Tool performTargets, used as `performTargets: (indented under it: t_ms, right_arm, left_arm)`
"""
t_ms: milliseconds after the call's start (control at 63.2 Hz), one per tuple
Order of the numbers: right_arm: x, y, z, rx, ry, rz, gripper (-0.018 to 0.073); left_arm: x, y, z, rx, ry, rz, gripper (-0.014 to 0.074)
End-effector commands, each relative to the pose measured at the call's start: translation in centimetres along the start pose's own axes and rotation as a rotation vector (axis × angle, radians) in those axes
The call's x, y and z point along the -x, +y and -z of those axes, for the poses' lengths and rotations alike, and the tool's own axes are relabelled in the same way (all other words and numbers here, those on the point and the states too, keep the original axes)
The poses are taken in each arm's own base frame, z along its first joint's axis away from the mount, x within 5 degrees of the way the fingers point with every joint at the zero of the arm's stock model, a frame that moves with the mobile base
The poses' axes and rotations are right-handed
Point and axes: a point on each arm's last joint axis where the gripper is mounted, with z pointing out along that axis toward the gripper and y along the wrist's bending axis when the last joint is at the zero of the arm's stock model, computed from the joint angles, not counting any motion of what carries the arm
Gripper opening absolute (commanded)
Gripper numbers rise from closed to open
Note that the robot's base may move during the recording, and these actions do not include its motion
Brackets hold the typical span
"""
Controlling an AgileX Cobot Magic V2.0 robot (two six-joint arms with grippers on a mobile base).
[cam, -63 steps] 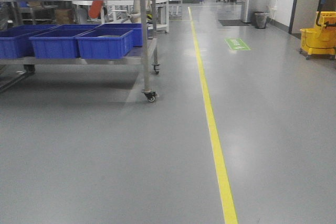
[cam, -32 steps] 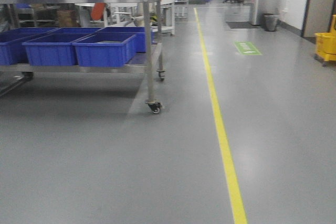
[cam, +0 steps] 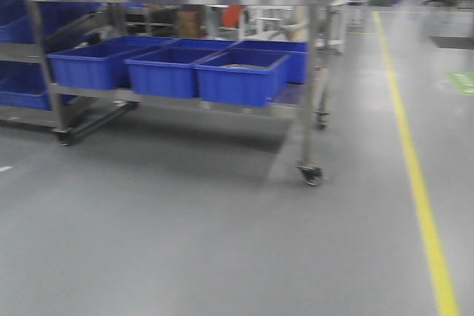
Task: Pick and sort blue part to right shelf
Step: 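Drive the base through the aisle carrying both bottles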
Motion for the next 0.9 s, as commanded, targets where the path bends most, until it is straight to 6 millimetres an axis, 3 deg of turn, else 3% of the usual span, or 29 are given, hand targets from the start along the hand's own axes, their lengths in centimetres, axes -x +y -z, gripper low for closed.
performTargets:
  t_ms: [0,887]
  right_arm:
    - [1.85,-0.03,0.17,-0.003,-0.118,0.016,0.0393]
    - [1.81,-0.03,0.17,-0.002,-0.114,0.016,0.0393]
  left_arm:
    - [1.9,-0.01,0.09,0.001,-0.12,0.001,0.0384]
    - [1.9,-0.01,0.09,0.001,-0.12,0.001,0.0384]
